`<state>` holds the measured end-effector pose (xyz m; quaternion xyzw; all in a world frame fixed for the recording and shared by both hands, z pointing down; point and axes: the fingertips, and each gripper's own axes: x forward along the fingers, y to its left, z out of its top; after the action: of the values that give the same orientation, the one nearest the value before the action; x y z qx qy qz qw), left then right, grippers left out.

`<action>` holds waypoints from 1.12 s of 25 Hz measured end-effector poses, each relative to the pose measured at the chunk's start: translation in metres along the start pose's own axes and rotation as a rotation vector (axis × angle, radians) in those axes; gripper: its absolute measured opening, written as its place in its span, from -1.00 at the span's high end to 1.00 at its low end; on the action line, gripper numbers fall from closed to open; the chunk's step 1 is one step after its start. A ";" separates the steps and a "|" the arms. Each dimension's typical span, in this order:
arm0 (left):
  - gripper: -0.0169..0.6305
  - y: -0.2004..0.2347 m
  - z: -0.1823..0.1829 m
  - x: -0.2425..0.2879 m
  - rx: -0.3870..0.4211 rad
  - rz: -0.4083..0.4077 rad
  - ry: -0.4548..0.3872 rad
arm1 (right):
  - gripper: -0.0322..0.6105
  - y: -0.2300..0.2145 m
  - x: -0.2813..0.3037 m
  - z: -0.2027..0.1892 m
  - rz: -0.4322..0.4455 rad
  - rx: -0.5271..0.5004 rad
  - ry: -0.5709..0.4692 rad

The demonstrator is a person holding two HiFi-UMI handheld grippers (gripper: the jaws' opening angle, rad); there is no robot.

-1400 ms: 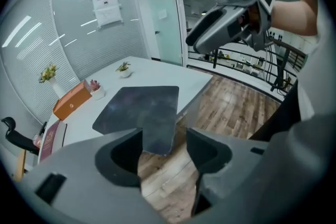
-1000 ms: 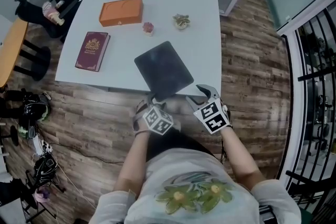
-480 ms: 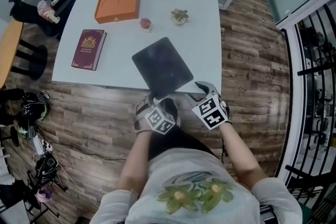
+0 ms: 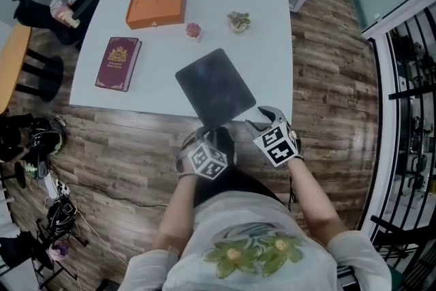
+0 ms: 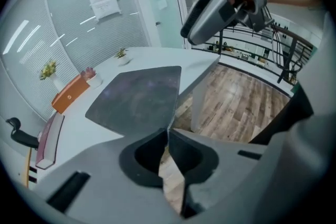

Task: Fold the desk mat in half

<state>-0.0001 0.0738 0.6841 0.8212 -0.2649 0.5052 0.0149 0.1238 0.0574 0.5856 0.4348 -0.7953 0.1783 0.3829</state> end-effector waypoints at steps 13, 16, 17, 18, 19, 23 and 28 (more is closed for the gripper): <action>0.90 0.022 0.020 -0.028 -0.183 -0.059 -0.065 | 0.22 -0.008 0.013 -0.009 0.017 -0.032 0.067; 0.90 0.030 0.025 -0.031 -0.217 -0.061 -0.083 | 0.22 -0.009 0.019 -0.013 0.016 -0.042 0.087; 0.90 0.033 0.026 -0.032 -0.229 -0.062 -0.088 | 0.22 -0.010 0.022 -0.014 0.014 -0.048 0.091; 0.91 0.035 0.028 -0.033 -0.238 -0.063 -0.092 | 0.22 -0.010 0.024 -0.014 0.012 -0.052 0.094; 0.91 0.038 0.029 -0.034 -0.244 -0.062 -0.095 | 0.22 -0.011 0.026 -0.015 0.009 -0.056 0.096; 0.91 0.048 0.036 -0.036 -0.252 -0.053 -0.101 | 0.22 -0.017 0.033 -0.017 -0.002 -0.081 0.116; 0.91 0.059 0.040 -0.037 -0.267 -0.051 -0.110 | 0.22 -0.026 0.043 -0.017 -0.012 -0.152 0.131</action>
<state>-0.0066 0.0270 0.6189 0.8449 -0.3093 0.4191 0.1219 0.1393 0.0296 0.6285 0.3967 -0.7772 0.1433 0.4669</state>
